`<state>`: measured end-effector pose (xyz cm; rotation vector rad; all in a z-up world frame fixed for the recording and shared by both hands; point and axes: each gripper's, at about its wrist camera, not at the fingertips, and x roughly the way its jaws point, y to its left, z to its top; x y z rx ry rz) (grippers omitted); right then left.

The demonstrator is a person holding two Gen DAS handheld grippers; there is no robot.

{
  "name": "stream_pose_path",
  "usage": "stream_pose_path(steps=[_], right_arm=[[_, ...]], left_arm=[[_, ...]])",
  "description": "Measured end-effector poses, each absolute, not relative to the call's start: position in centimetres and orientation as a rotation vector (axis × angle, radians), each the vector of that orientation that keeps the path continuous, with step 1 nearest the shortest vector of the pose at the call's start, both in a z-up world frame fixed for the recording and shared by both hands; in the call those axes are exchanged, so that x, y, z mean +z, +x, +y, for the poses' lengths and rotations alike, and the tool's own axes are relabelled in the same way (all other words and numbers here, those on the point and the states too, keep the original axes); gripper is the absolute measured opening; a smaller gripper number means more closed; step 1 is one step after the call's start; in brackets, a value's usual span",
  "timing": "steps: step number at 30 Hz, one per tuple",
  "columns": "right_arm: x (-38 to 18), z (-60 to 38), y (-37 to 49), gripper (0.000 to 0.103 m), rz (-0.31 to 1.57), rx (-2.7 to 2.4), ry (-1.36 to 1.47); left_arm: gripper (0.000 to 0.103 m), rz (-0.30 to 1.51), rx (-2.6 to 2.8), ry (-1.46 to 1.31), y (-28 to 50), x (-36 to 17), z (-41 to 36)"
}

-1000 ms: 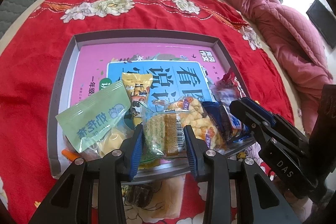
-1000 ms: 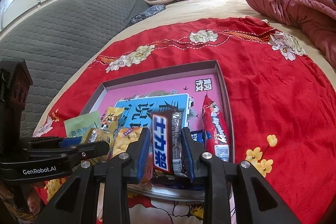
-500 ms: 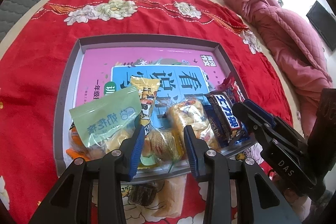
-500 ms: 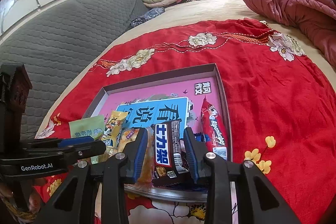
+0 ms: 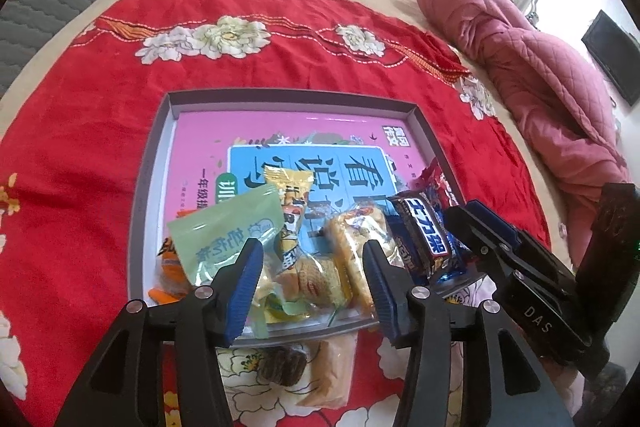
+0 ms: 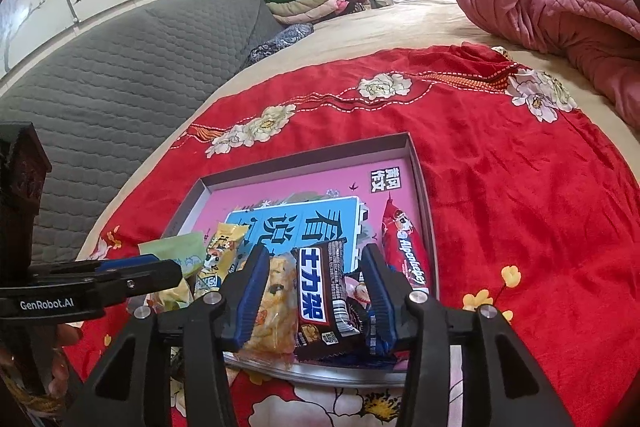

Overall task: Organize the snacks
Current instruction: 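Lower both snacks into the tray and open both grippers, then move both grippers back toward the dark brown packet and cream bar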

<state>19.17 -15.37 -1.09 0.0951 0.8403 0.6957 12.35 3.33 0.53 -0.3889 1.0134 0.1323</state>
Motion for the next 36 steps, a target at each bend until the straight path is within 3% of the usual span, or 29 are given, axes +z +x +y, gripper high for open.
stream_pose_path(steps=[13, 22, 26, 36], right_arm=[[0.1, -15.8, 18.4, 0.054, 0.808, 0.707, 0.11], [1.0, -15.5, 15.5, 0.055, 0.772, 0.721, 0.052], [1.2, -15.5, 14.4, 0.06, 0.765, 0.723, 0.039], [0.7, -15.3, 13.0, 0.06, 0.8, 0.721, 0.036]], left_arm=[[0.054, 1.003, 0.15, -0.35, 10.0, 1.7, 4.0], [0.06, 1.002, 0.152, -0.336, 8.5, 2.1, 4.4], [0.06, 1.009, 0.155, -0.332, 8.0, 2.0, 4.5], [0.062, 1.031, 0.15, -0.305, 6.9, 1.5, 4.6]])
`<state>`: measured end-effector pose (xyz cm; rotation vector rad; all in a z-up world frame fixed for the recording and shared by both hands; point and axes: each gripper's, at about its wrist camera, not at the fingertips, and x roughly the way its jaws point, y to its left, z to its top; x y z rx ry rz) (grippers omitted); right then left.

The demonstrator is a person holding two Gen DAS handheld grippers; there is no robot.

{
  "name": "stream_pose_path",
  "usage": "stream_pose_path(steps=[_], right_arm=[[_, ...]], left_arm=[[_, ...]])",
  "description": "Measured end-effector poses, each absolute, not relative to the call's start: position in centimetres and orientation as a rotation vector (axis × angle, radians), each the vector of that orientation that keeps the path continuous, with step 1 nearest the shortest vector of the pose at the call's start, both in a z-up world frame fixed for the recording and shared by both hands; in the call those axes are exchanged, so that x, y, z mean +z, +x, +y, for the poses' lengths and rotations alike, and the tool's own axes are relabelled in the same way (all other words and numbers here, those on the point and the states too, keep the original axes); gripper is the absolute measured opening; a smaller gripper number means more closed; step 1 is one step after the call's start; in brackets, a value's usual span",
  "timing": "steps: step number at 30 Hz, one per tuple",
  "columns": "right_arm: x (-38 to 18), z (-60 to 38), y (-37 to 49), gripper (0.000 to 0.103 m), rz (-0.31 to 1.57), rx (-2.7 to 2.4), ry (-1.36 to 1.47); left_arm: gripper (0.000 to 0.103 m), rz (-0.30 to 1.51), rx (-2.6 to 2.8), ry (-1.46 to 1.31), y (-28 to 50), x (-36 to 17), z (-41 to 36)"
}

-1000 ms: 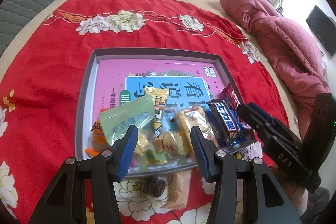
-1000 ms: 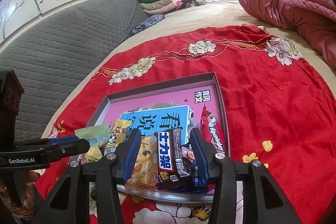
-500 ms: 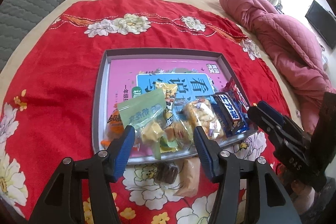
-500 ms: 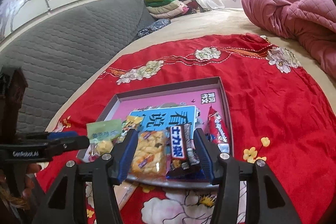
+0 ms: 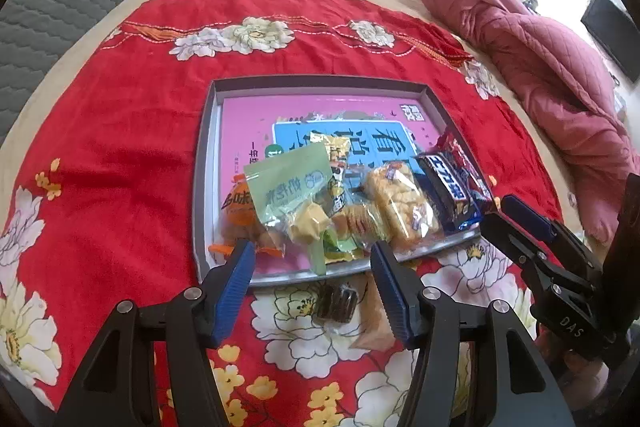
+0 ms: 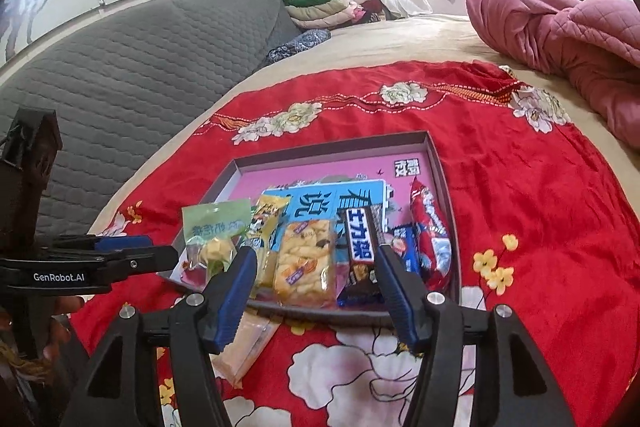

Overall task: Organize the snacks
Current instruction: 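Move both grippers back toward the dark brown packet and cream bar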

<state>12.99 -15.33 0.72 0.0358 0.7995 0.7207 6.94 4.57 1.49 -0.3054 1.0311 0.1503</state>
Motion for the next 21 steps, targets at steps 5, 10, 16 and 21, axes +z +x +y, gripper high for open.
stream_pose_path(steps=[5, 10, 16, 21], right_arm=[[0.1, -14.9, 12.1, 0.061, 0.834, 0.728, 0.036], [-0.7, -14.1, 10.7, 0.061, 0.873, 0.758, 0.009], [-1.4, -13.2, 9.6, 0.061, 0.902, 0.778, -0.025], [-2.5, -12.4, 8.9, 0.061, 0.949, 0.786, -0.038]], left_arm=[[0.062, 1.047, 0.134, -0.304, 6.5, 1.0, 4.4], [0.062, 1.067, 0.114, -0.308, 6.0, 0.3, 4.4], [0.062, 1.091, 0.094, -0.301, 5.6, -0.3, 4.2], [0.062, 1.122, 0.092, -0.303, 5.3, -1.5, 4.2]])
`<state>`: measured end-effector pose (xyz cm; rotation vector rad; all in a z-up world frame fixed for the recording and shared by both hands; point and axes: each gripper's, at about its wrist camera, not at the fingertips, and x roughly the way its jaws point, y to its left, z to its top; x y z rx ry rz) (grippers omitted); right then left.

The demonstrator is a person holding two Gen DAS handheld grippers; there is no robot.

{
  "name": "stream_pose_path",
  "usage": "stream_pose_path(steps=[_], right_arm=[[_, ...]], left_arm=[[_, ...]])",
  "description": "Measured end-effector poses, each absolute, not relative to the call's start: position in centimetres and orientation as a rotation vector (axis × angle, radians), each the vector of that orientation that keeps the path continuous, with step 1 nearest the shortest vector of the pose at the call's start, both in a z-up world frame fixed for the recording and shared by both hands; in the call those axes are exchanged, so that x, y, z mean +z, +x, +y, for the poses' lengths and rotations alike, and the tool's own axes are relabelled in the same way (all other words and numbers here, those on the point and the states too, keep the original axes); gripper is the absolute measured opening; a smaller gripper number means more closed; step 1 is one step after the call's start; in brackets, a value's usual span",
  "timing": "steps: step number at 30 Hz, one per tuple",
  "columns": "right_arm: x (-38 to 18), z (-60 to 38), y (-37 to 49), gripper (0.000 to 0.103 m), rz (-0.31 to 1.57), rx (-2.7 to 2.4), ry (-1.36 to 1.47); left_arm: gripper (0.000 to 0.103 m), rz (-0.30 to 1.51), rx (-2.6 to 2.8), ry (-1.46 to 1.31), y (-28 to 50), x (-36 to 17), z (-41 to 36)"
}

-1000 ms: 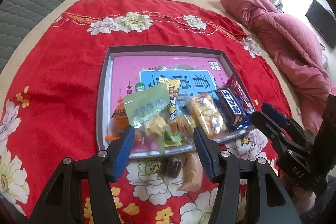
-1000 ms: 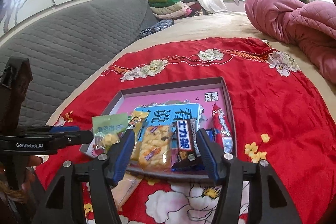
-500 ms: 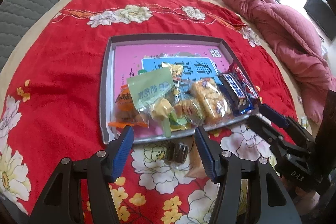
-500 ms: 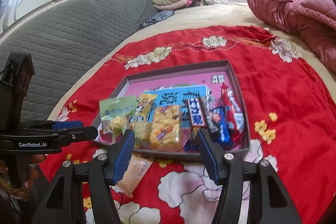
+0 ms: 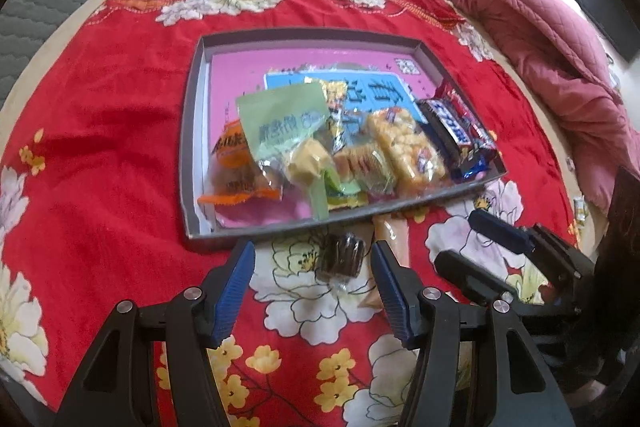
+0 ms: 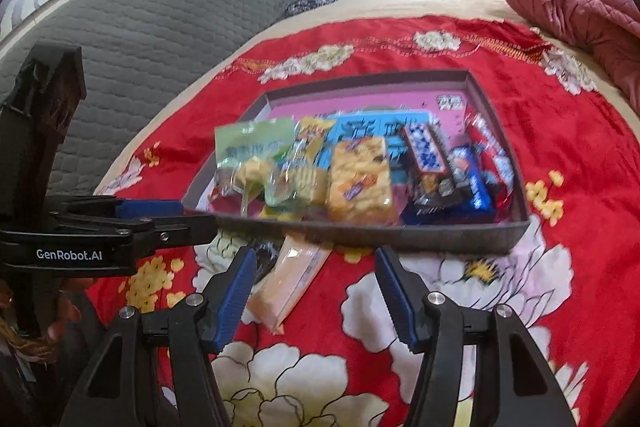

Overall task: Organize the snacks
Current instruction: 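Move both grippers back toward the dark brown packet and cream bar, then grasp the cream bar with the right gripper while the left grasps the dark brown packet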

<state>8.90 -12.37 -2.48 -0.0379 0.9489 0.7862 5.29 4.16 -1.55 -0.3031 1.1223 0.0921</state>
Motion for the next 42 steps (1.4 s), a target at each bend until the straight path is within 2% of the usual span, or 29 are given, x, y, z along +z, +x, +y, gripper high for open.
stream_pose_path(steps=[12, 25, 32, 36, 42], right_arm=[[-5.8, -10.4, 9.0, 0.061, 1.071, 0.755, -0.019], [-6.8, -8.3, 8.8, 0.06, 1.057, 0.751, -0.064], [-6.7, -7.8, 8.1, 0.045, 1.024, 0.73, -0.195], [-6.7, -8.6, 8.4, 0.037, 1.04, 0.733, -0.179], [-6.4, -9.8, 8.8, 0.031, 1.055, 0.719, -0.17]], left_arm=[[0.062, 1.165, 0.094, -0.348, 5.1, -3.5, 5.0], [0.062, 1.186, 0.073, -0.362, 5.6, -4.4, 4.7], [0.062, 1.199, 0.052, -0.357, 6.0, -4.8, 3.9], [0.062, 1.212, 0.036, -0.363, 6.4, -5.3, 3.6], [0.062, 1.215, 0.017, -0.355, 7.0, -6.2, 2.8]])
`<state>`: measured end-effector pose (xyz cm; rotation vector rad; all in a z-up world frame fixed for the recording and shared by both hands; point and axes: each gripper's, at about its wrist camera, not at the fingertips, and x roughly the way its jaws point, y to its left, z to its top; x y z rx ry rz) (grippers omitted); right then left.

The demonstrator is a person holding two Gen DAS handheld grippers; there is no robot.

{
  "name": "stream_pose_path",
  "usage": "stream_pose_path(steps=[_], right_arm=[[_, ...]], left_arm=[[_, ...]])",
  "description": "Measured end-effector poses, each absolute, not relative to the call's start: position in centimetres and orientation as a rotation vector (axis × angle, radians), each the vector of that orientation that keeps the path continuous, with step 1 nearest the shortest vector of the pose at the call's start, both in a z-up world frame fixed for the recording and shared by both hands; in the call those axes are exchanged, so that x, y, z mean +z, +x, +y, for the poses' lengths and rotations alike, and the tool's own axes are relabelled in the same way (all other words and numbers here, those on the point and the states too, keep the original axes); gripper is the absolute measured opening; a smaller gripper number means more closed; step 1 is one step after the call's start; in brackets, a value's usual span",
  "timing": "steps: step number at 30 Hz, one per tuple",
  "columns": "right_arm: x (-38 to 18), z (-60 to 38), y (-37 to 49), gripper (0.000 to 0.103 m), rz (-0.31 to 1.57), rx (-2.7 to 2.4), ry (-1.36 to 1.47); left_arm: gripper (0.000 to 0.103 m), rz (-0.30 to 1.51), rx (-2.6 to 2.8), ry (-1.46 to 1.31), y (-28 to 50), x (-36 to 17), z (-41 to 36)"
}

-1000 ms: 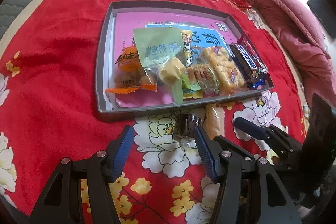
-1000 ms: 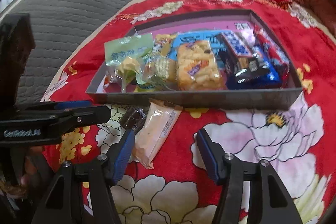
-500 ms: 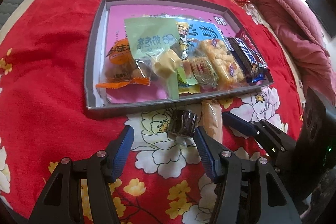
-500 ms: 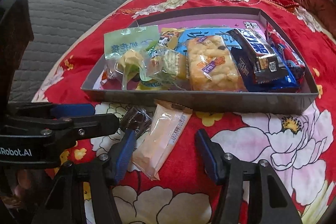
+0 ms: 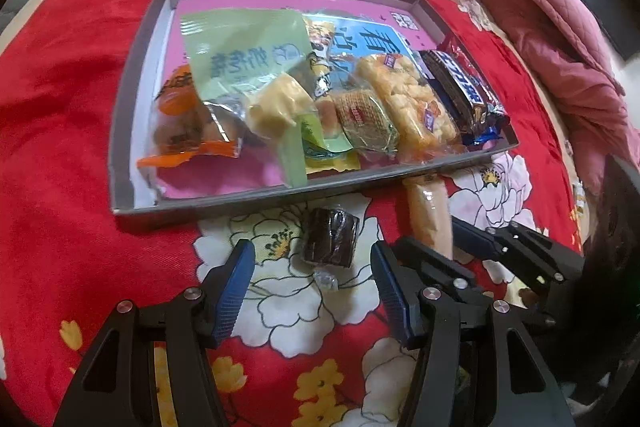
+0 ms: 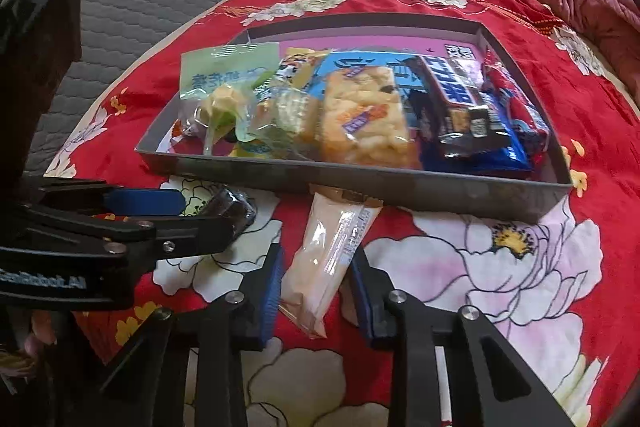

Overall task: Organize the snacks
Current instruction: 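Grasp the cream bar with the right gripper while the left grasps the dark brown packet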

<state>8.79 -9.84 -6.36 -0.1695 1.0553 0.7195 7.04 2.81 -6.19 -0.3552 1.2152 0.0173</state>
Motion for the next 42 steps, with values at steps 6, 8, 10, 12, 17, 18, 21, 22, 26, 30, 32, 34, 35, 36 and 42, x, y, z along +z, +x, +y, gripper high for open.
stream_pose_path(steps=[6, 8, 10, 12, 17, 18, 21, 22, 26, 30, 32, 34, 35, 36, 42], right_arm=[[-6.3, -10.9, 9.4, 0.029, 1.075, 0.715, -0.141], [-6.3, -11.3, 9.7, 0.029, 1.083, 0.715, -0.125], [-6.3, -11.6, 10.0, 0.028, 1.092, 0.713, -0.106], [-6.3, -11.8, 10.2, 0.028, 1.097, 0.714, -0.099], [-6.3, -12.1, 10.3, 0.027, 1.108, 0.718, -0.076], [-6.3, -12.1, 10.4, 0.027, 1.11, 0.719, -0.073], [-6.4, -12.2, 10.5, 0.027, 1.115, 0.725, -0.061], [-6.4, -12.2, 10.6, 0.027, 1.117, 0.726, -0.057], [-6.4, -12.3, 10.7, 0.027, 1.119, 0.734, -0.046], [-6.3, -12.4, 10.6, 0.027, 1.113, 0.743, -0.044], [-6.3, -12.3, 10.6, 0.027, 1.111, 0.75, -0.044], [-6.1, -12.4, 10.5, 0.027, 1.105, 0.76, -0.043], [-5.9, -12.4, 10.4, 0.027, 1.098, 0.767, -0.041], [-5.7, -12.4, 10.3, 0.027, 1.093, 0.773, -0.041], [-4.5, -12.6, 9.8, 0.027, 1.049, 0.803, -0.026]], left_arm=[[0.062, 1.202, 0.013, -0.357, 7.6, -6.6, 2.4], [0.058, 1.197, 0.018, -0.357, 7.7, -6.7, 2.4], [0.053, 1.198, 0.022, -0.352, 7.7, -6.7, 2.3], [0.052, 1.197, 0.025, -0.347, 7.8, -6.8, 2.2], [0.042, 1.196, 0.041, -0.321, 7.9, -7.1, 1.7], [0.039, 1.195, 0.043, -0.313, 8.0, -7.1, 1.6], [0.034, 1.192, 0.05, -0.285, 8.0, -7.3, 1.1], [0.033, 1.19, 0.054, -0.275, 8.1, -7.3, 0.9], [0.033, 1.178, 0.049, -0.272, 8.0, -7.1, 0.8], [0.032, 1.176, 0.041, -0.288, 7.9, -6.7, 0.9], [0.032, 1.174, 0.038, -0.291, 7.6, -6.5, 1.0], [0.032, 1.177, 0.033, -0.303, 7.4, -6.3, 1.1], [0.032, 1.175, 0.031, -0.311, 7.2, -6.2, 1.2], [0.032, 1.172, 0.031, -0.314, 7.0, -6.0, 1.3], [0.032, 1.131, 0.044, -0.322, 6.3, -4.1, 1.9]])
